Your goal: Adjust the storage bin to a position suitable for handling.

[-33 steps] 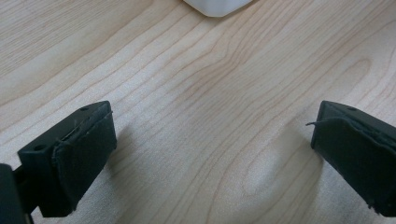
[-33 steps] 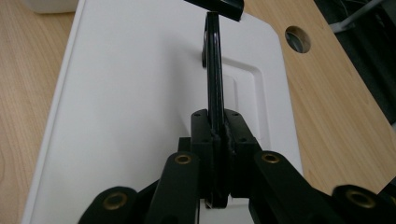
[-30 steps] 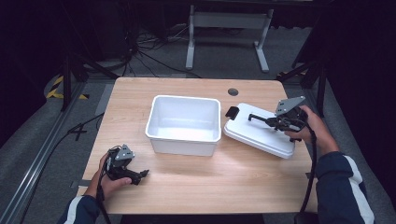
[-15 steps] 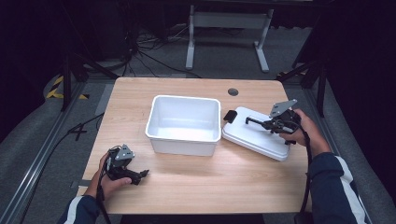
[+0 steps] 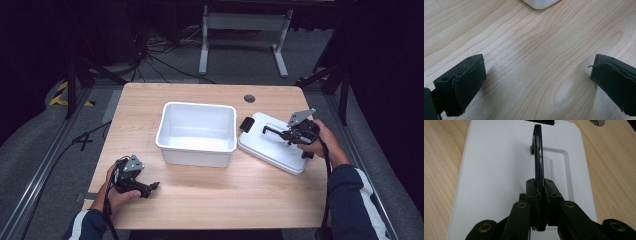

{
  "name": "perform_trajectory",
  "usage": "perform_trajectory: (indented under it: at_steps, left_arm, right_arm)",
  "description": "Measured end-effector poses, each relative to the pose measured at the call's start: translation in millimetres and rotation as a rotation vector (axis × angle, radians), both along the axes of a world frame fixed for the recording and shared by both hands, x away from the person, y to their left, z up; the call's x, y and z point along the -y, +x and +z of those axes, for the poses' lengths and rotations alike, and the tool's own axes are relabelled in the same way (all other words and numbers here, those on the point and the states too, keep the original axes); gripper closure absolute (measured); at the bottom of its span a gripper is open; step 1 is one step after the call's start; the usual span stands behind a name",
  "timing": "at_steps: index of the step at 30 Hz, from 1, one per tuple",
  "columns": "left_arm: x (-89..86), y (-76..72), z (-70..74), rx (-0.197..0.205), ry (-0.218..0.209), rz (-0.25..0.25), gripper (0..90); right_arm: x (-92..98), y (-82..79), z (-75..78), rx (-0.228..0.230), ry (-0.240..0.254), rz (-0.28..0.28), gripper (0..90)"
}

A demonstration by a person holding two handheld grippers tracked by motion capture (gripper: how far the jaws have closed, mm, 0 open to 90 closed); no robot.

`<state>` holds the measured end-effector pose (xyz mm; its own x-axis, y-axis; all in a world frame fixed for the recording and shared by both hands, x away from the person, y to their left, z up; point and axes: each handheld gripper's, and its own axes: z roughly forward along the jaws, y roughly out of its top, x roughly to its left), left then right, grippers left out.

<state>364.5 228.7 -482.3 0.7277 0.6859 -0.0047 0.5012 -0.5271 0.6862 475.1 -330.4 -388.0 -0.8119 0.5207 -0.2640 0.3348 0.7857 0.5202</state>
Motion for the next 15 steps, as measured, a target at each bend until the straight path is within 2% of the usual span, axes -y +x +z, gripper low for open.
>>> perform_trajectory:
  at_steps: [6,10,15]
  left_arm:
    - [0.0,0.0,0.0,0.000,0.000,0.000,0.5]
    - [0.0,0.0,0.0,0.000,0.000,0.000,0.5]
    - [0.0,0.0,-0.1,0.001,-0.001,0.000,0.5]
  right_arm:
    - [0.4,1.2,-2.5,-0.005,-0.009,-0.015,82.9]
    - [1.8,0.2,-1.3,-0.001,0.028,-0.022,80.7]
    - [2.8,-0.2,-0.8,0.001,0.028,-0.029,80.6]
